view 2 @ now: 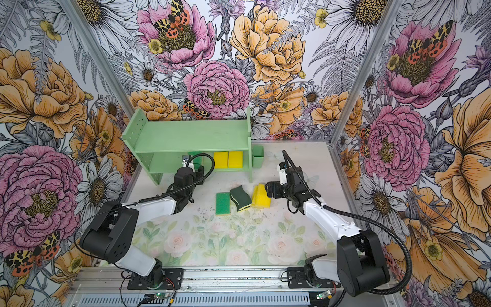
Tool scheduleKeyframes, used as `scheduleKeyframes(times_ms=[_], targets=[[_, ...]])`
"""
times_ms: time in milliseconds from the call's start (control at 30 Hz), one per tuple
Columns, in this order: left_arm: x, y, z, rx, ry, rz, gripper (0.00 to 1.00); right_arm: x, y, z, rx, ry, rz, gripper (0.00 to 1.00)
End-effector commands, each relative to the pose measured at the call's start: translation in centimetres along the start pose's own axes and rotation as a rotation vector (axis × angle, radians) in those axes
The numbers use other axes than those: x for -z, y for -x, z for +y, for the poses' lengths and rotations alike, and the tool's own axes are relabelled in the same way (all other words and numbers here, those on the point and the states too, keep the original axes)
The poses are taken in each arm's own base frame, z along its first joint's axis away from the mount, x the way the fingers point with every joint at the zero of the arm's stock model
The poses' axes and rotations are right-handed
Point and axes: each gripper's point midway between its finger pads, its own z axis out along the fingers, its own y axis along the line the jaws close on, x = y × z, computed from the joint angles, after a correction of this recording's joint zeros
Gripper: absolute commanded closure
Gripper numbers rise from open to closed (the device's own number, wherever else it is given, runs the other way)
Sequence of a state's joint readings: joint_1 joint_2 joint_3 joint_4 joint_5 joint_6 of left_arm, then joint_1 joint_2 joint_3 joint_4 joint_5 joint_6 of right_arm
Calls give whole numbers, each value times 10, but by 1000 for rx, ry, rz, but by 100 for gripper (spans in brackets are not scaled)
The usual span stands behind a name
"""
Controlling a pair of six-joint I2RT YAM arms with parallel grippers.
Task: Place and organize the cleaning sponges onto the shelf
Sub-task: 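Carry the bright green sponge onto the lower shelf beside the yellow sponges, then open the left gripper to release the green sponge on the shelf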
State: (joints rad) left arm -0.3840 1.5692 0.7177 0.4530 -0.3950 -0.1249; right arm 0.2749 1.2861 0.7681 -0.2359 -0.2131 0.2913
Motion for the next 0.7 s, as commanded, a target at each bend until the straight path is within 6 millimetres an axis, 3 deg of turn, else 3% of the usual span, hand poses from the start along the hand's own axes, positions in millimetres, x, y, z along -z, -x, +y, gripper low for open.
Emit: scheduleKeyframes(times_ms=[0,667], targets=[[-2,-5,2,17,2,-1,36,-3,-1,0,-3,-3,5,11],[-4,-10,-2,-1,27,0,26,-3,-1,-1,0,-7,6,11]])
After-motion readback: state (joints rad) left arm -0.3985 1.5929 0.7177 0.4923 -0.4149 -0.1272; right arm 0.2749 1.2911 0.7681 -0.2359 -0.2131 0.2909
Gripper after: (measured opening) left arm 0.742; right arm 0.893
